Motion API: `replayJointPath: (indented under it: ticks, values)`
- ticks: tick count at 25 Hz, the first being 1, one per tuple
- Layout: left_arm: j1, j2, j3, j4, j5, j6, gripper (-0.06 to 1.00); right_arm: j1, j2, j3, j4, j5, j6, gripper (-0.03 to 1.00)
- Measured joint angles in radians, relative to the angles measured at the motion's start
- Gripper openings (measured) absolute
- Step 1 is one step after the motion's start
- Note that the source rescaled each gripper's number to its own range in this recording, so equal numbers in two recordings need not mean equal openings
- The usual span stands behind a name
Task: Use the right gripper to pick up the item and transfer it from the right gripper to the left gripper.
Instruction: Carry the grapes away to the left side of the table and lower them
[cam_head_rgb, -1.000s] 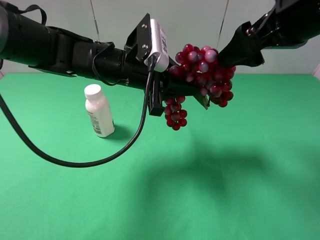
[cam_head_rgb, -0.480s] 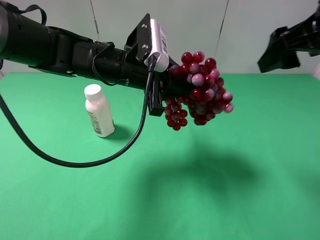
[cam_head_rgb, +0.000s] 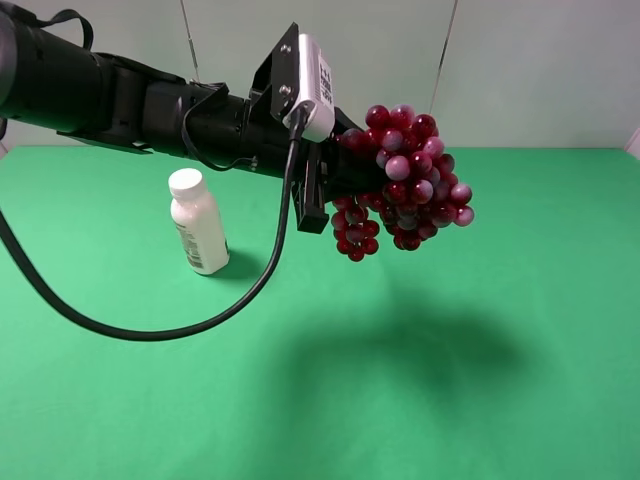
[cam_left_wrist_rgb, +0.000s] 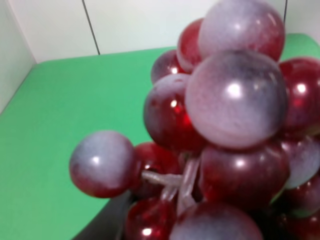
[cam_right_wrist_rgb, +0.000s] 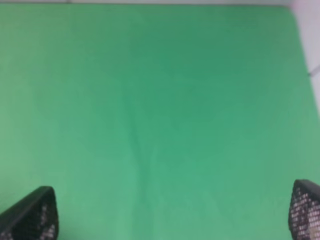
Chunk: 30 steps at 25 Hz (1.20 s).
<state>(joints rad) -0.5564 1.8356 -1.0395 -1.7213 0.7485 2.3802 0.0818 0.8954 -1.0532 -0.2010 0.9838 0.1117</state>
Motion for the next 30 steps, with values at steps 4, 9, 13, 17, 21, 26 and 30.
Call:
replayJointPath:
  ticks: [4,9,13,17,21,26,30]
  values:
    - [0.000,0.000,0.000,0.000,0.013,0.000,0.00,-0.008,-0.143,0.098,0.004,-0.013,0.034,1.00]
    - [0.000,0.000,0.000,0.000,0.015,0.000,0.00,-0.009,-0.398,0.242,0.004,-0.022,0.048,1.00]
    - [0.000,0.000,0.000,0.001,0.030,0.000,0.00,-0.009,-0.588,0.339,0.004,-0.022,0.048,1.00]
    - [0.000,0.000,0.000,0.001,0.031,0.000,0.00,-0.009,-0.716,0.396,0.022,0.014,0.048,1.00]
    - [0.000,0.000,0.000,0.001,0.034,0.000,0.00,-0.009,-0.777,0.400,0.089,0.065,0.048,1.00]
    - [0.000,0.000,0.000,0.001,0.040,-0.003,0.00,-0.009,-0.791,0.410,0.160,0.095,0.043,1.00]
    - [0.000,0.000,0.000,0.001,0.041,-0.003,0.00,-0.009,-0.791,0.466,0.168,0.095,0.016,1.00]
